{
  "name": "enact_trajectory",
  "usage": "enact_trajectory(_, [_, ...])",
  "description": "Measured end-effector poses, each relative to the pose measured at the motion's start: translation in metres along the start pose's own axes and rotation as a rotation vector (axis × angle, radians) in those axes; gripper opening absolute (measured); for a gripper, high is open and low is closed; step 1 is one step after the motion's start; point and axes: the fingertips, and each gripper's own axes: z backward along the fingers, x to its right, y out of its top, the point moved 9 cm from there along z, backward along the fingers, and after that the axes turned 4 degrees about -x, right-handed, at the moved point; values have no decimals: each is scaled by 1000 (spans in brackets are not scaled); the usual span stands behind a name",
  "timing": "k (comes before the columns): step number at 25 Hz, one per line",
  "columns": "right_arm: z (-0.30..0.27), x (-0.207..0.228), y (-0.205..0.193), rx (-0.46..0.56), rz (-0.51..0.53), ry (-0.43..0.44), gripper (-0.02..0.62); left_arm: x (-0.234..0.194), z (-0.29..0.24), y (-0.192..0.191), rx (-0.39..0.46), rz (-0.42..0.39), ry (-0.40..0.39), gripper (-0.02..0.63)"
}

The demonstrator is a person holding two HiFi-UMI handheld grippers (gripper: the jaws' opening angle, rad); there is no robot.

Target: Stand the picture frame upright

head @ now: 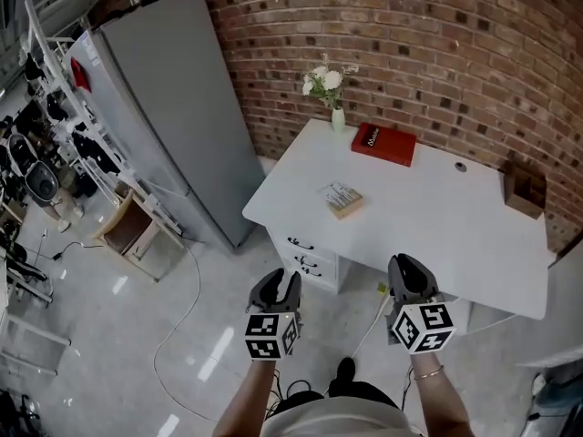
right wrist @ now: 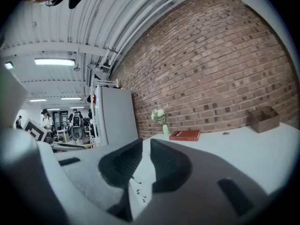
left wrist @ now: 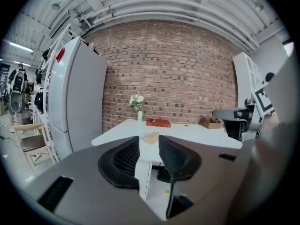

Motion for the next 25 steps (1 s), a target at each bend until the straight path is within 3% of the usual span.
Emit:
enact_trajectory(13, [-67, 33, 24, 3, 13, 58, 37, -1, -68, 32, -2, -21, 30, 124])
enact_trajectory(25, [-160, 45, 39, -24, 27, 37, 37, -49, -163, 57, -8, 13, -19, 124])
